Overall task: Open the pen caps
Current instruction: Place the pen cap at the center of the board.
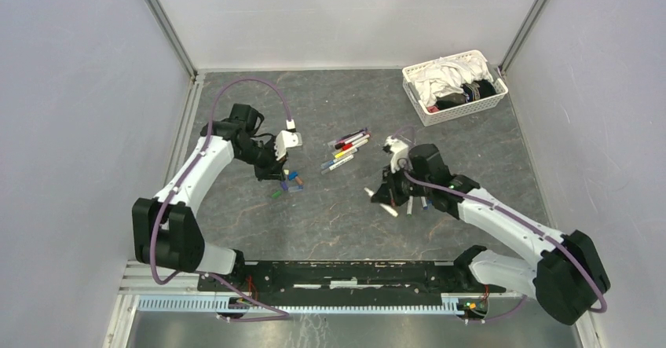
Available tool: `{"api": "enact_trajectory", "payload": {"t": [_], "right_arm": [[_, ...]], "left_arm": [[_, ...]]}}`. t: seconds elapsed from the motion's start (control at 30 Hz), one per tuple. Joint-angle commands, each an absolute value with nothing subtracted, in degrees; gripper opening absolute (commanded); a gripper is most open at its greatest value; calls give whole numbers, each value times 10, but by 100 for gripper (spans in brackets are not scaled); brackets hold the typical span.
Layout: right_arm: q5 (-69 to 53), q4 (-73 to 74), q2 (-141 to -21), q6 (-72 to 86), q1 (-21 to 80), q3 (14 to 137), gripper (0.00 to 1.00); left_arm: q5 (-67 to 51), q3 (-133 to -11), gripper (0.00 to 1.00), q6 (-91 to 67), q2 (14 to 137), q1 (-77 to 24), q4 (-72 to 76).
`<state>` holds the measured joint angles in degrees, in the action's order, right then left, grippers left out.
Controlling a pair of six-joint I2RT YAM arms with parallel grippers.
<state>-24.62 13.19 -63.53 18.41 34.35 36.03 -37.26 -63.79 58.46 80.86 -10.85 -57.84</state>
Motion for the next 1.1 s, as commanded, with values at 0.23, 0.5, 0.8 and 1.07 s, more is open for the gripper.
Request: {"api": "enact_trajectory", "payload": {"t": [0.23,0.5,0.8,1.07], "right_arm": [[82,197,-519,218,237,323,0],[161,161,-553,224,209,309,0],[150,79,-673,216,205,327,0],[165,38,-735,200,193,329,0]], "left_arm": [[-233,-585,11,413,906,-114,-298],[-197,-556,23,396,934,-114,-258],[-235,-560,56,383,930,-114,-293],[-250,-644,64,348,891,-107,-399]]}}
